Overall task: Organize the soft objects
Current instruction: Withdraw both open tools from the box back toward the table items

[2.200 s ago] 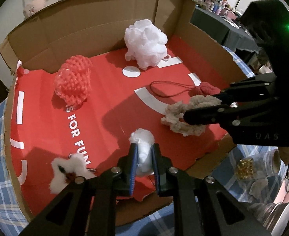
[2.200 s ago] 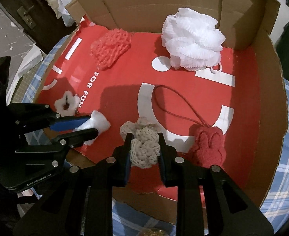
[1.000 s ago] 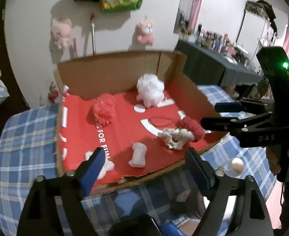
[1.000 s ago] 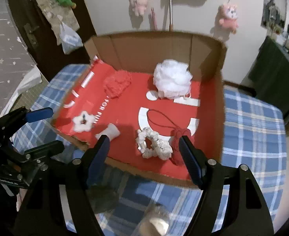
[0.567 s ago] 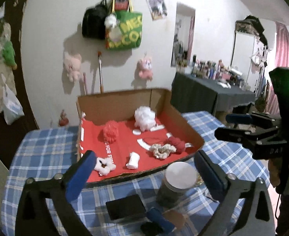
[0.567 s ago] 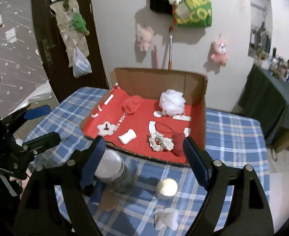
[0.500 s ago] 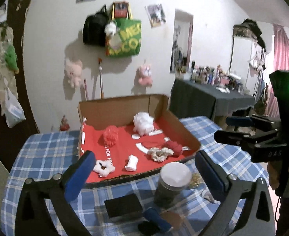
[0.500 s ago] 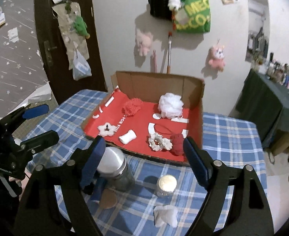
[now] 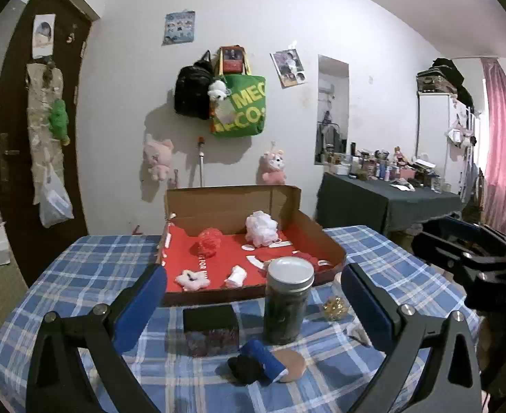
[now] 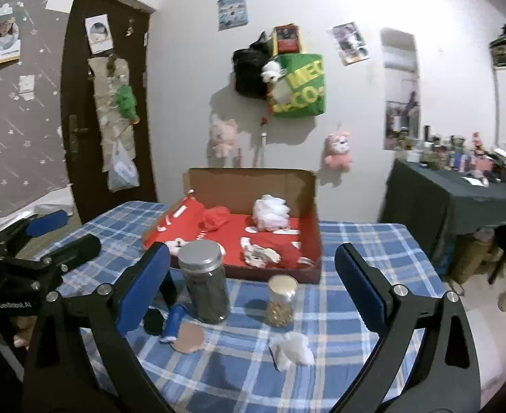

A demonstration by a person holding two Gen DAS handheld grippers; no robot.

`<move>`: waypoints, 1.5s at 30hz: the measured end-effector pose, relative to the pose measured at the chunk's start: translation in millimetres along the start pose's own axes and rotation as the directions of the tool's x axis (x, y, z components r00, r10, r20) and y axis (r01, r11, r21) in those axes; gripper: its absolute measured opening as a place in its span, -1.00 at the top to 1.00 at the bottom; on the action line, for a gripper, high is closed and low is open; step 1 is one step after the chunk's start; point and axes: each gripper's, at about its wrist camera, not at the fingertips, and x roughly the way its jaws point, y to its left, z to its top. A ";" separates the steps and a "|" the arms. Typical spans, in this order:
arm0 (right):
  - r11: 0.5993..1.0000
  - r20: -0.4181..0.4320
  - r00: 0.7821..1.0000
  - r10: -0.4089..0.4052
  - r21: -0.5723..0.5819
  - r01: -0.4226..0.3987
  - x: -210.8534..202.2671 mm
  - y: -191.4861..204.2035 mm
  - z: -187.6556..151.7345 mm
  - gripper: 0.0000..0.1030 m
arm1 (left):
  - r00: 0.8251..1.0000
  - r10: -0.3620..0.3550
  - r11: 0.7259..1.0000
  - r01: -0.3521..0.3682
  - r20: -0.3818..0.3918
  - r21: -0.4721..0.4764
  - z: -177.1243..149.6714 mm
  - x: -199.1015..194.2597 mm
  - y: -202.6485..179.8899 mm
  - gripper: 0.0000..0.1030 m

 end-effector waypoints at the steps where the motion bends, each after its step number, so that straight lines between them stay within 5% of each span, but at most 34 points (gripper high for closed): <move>1: 1.000 0.007 1.000 -0.010 0.004 0.010 -1.8 -0.6 -4.4 -0.90 | 1.000 0.006 1.000 -0.006 0.004 0.000 -3.1 -1.6 -1.2 -1.00; 10: 0.999 0.031 0.999 -0.042 0.031 0.041 -6.7 -6.0 -46.6 -0.91 | 0.998 0.060 0.998 -0.059 0.037 -0.030 -43.6 -8.3 -6.2 -1.00; 18: 0.993 0.042 0.992 -0.118 0.014 0.118 -0.7 1.0 -81.4 -0.91 | 0.996 0.084 0.996 -0.085 -0.027 -0.036 -74.7 6.4 -3.9 -1.00; 30: 0.992 -0.073 0.993 -0.091 0.080 0.097 27.1 -10.5 -117.3 -0.91 | 0.982 0.114 0.991 -0.122 -0.148 -0.051 -113.1 33.3 5.8 -1.00; 45: 0.989 -0.160 0.984 -0.081 0.113 0.100 53.0 -21.8 -127.0 -0.91 | 0.970 0.111 0.990 -0.126 -0.218 -0.060 -120.4 52.7 12.4 -1.00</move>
